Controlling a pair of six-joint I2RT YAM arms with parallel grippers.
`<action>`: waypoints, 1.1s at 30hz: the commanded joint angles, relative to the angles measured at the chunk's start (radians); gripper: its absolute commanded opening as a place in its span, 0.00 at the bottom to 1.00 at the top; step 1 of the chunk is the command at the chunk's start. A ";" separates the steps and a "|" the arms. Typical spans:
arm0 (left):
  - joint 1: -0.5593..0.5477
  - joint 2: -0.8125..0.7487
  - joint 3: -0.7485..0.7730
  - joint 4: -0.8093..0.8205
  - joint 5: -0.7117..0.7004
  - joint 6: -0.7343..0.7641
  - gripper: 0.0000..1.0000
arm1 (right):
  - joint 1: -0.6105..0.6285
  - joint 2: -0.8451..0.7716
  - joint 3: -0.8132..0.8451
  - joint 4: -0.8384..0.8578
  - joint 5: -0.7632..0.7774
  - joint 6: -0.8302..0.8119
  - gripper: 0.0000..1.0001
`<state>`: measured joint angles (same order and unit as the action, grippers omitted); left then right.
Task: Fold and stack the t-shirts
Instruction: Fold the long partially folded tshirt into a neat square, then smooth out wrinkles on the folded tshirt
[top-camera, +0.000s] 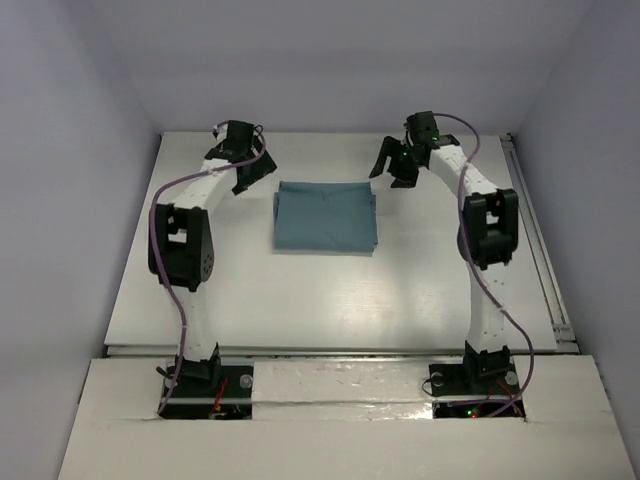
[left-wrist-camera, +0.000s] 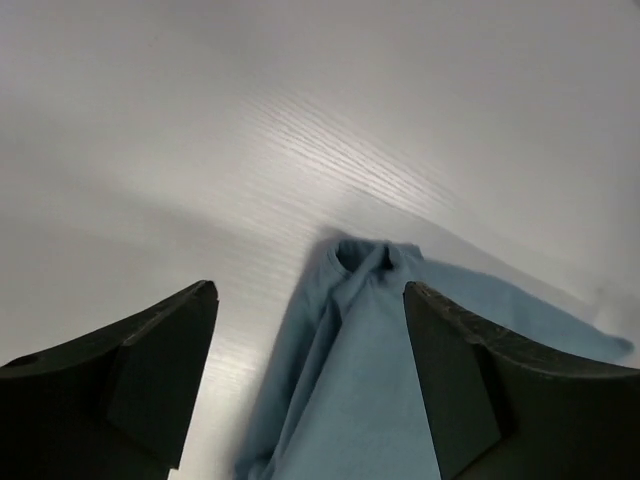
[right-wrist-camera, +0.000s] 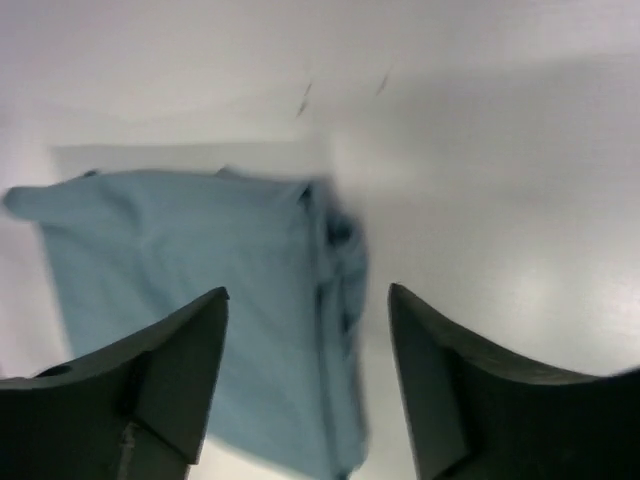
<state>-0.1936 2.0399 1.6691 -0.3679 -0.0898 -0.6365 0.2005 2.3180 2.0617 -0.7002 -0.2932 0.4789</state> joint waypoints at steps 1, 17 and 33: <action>-0.032 -0.240 -0.084 0.081 0.002 0.020 0.72 | 0.040 -0.282 -0.206 0.151 -0.021 0.023 0.67; -0.207 -0.332 -0.760 0.403 0.157 -0.008 0.00 | 0.129 -0.393 -0.923 0.495 -0.109 0.144 0.00; -0.135 -0.442 -0.576 0.325 0.176 0.024 0.19 | 0.111 -0.427 -0.642 0.349 -0.173 0.107 0.00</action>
<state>-0.3584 1.5215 0.9768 -0.0372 0.0879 -0.6613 0.3176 1.8622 1.2755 -0.3485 -0.4301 0.6010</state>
